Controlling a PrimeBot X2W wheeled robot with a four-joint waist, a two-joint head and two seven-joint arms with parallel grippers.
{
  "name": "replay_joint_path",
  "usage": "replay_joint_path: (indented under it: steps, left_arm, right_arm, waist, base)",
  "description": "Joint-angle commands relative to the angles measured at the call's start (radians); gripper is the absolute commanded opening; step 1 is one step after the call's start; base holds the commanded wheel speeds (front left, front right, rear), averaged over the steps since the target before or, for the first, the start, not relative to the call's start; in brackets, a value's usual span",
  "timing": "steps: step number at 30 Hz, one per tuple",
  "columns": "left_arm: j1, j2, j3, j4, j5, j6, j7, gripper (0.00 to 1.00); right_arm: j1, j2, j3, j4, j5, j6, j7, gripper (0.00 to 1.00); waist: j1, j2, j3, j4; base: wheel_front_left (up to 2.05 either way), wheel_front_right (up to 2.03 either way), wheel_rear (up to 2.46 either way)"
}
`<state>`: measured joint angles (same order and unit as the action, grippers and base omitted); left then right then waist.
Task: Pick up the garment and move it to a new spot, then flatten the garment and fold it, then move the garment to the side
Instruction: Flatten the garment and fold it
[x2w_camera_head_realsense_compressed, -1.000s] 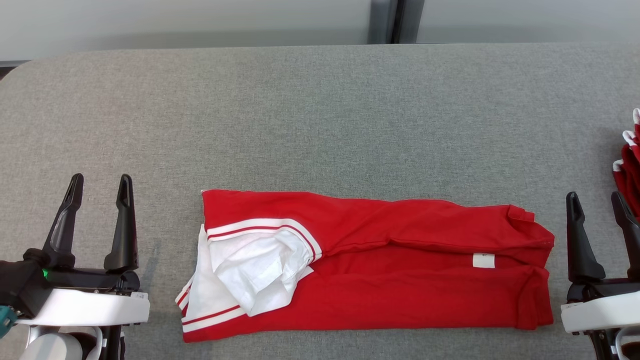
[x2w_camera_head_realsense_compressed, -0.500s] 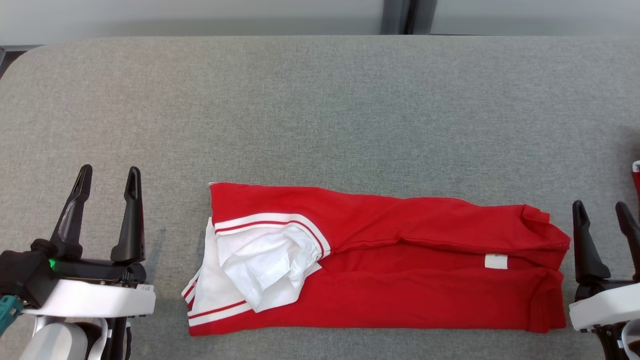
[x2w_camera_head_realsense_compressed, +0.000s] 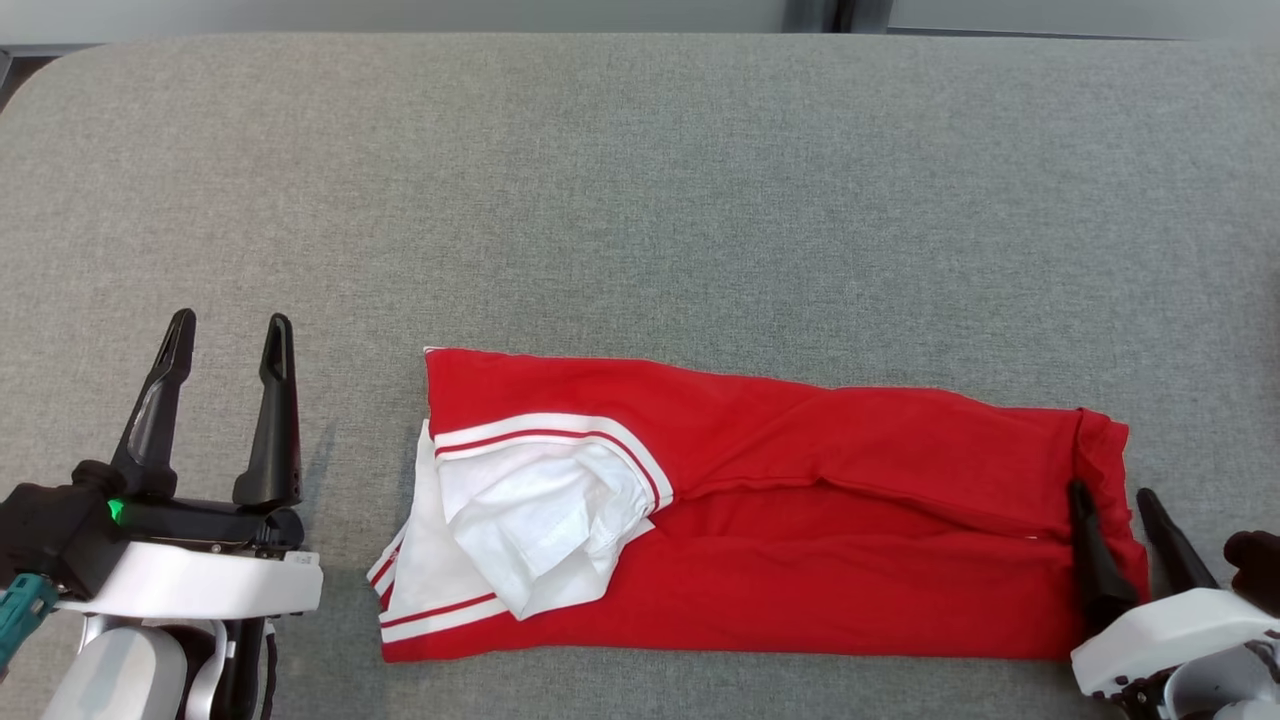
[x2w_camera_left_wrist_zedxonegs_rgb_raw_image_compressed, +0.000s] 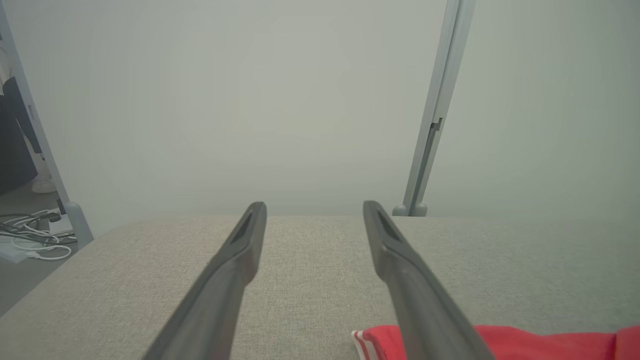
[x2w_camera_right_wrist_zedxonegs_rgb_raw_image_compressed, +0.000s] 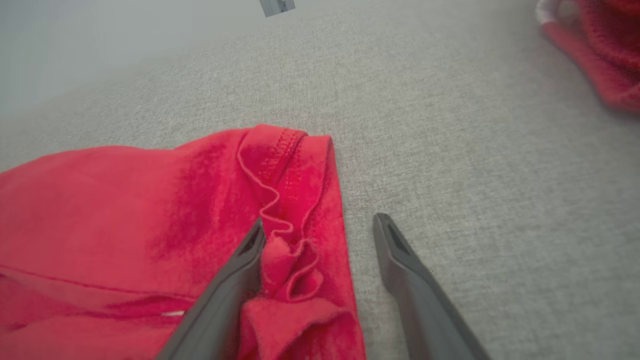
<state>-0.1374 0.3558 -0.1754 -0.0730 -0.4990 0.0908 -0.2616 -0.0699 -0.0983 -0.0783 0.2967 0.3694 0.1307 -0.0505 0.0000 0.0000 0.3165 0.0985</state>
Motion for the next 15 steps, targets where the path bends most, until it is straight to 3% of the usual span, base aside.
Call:
replay_joint_path:
  steps: [1, 8, 9, 10, 11, 12, 15]
  left_arm:
    - [-0.02, -0.004, 0.008, 0.001, 0.007, -0.006, -0.004, 1.0]
    - [-0.012, -0.014, 0.016, 0.002, 0.019, -0.017, -0.004, 1.0]
    - [-0.011, -0.015, 0.018, 0.001, 0.022, -0.019, -0.004, 1.0]
    - [-0.011, -0.017, 0.02, -0.001, 0.024, -0.019, -0.004, 1.0]
    - [-0.011, -0.018, 0.022, -0.002, 0.025, -0.019, -0.004, 1.0]
    - [-0.009, -0.021, 0.026, -0.004, 0.027, -0.02, -0.004, 1.0]
    - [-0.006, -0.025, 0.028, -0.005, 0.033, -0.022, -0.004, 1.0]
  right_arm:
    - [0.025, 0.012, 0.029, 0.044, 0.016, 0.0, 0.01, 1.0]
    - [0.071, 0.045, 0.137, 0.122, 0.068, 0.004, -0.007, 1.0]
    - [0.074, 0.048, 0.151, 0.13, 0.074, 0.004, -0.007, 0.84]
    - [0.075, 0.051, 0.167, 0.137, 0.082, 0.004, -0.006, 0.44]
    - [0.073, 0.053, 0.176, 0.143, 0.084, 0.004, -0.009, 0.11]
    - [0.062, 0.053, 0.182, 0.152, 0.092, 0.004, -0.02, 0.0]
    - [0.036, 0.023, 0.157, 0.149, 0.097, 0.0, -0.056, 0.0]
  waist:
    - [0.0, 0.0, 0.0, 0.002]
    - [0.0, 0.0, -0.005, 0.001]
    - [0.0, 0.0, -0.006, -0.001]
    - [0.0, 0.0, -0.005, -0.002]
    - [0.0, 0.0, -0.005, -0.003]
    - [0.0, 0.0, -0.004, -0.007]
    - [0.0, 0.0, -0.007, -0.014]
  base:
    - [0.0, 0.0, 0.0]
    - [0.0, 0.0, 0.0]
    - [0.0, 0.0, 0.0]
    - [0.0, 0.0, 0.0]
    - [0.0, 0.0, 0.0]
    - [0.0, 0.0, 0.0]
    - [0.0, 0.0, 0.0]
